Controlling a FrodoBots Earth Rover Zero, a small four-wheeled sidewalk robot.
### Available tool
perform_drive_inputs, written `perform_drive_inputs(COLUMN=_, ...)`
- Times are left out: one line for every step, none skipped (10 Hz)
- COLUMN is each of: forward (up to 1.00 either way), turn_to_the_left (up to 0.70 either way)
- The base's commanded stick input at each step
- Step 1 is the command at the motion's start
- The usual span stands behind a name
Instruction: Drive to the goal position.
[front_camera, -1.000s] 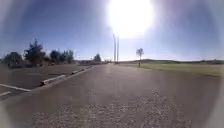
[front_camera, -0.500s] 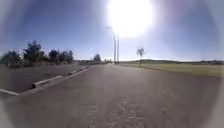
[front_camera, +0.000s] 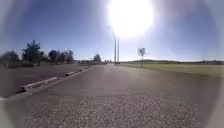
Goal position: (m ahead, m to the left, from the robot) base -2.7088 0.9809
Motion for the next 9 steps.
perform_drive_inputs(forward=1.00, turn_to_the_left=0.00)
perform_drive_inputs(forward=1.00, turn_to_the_left=0.00)
perform_drive_inputs(forward=1.00, turn_to_the_left=0.00)
perform_drive_inputs(forward=1.00, turn_to_the_left=0.00)
perform_drive_inputs(forward=1.00, turn_to_the_left=0.00)
perform_drive_inputs(forward=1.00, turn_to_the_left=0.00)
perform_drive_inputs(forward=1.00, turn_to_the_left=0.00)
perform_drive_inputs(forward=1.00, turn_to_the_left=0.00)
perform_drive_inputs(forward=1.00, turn_to_the_left=0.00)
